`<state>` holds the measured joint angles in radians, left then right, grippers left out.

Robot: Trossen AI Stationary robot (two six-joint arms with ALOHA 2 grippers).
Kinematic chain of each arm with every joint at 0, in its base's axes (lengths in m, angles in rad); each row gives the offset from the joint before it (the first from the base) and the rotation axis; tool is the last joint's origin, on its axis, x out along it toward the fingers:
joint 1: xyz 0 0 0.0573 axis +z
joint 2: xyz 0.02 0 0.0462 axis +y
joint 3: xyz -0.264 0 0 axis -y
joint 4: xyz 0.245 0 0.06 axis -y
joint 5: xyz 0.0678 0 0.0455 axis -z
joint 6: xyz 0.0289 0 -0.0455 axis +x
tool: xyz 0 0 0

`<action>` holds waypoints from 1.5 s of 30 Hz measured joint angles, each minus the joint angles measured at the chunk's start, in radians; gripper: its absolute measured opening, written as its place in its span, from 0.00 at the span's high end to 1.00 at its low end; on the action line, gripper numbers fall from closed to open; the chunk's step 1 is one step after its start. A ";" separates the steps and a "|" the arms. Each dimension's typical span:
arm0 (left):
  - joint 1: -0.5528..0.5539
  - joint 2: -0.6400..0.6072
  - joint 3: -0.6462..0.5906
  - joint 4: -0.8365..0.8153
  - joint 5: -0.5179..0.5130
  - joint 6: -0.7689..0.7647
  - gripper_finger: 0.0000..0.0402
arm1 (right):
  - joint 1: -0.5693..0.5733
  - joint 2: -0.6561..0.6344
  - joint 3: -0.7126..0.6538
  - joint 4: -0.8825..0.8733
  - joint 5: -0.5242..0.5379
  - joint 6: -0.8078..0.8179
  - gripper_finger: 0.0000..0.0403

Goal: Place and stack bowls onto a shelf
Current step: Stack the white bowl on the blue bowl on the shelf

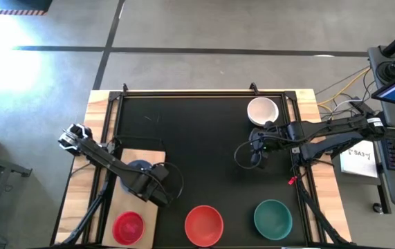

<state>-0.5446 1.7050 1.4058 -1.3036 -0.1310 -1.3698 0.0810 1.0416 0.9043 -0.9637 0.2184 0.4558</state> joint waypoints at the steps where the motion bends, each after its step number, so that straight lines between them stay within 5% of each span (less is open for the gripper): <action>1: 0.000 0.000 0.020 -0.017 -0.007 0.001 0.66 | -0.006 0.000 0.000 -0.003 -0.001 0.000 0.45; 8: -0.003 0.000 0.161 -0.036 -0.171 0.037 0.62 | -0.128 0.000 0.000 -0.077 0.000 -0.008 0.45; 19: -0.005 0.006 0.285 0.097 -0.557 0.341 0.61 | -0.416 0.006 -0.021 -0.093 -0.017 -0.025 0.45; 28: 0.000 0.009 0.302 0.114 -0.672 0.543 0.61 | -0.547 0.100 -0.086 0.024 0.022 -0.096 0.45; 39: 0.002 0.008 0.302 0.104 -0.706 0.567 0.61 | -0.598 0.283 -0.082 0.154 0.018 -0.218 0.45; 45: 0.002 0.008 0.302 0.105 -0.746 0.558 0.61 | -0.597 0.349 -0.082 0.159 0.018 -0.315 0.57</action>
<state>-0.5430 1.7130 1.7081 -1.1981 -0.8771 -0.8122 -0.5159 1.3907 0.8223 -0.8044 0.2363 0.1406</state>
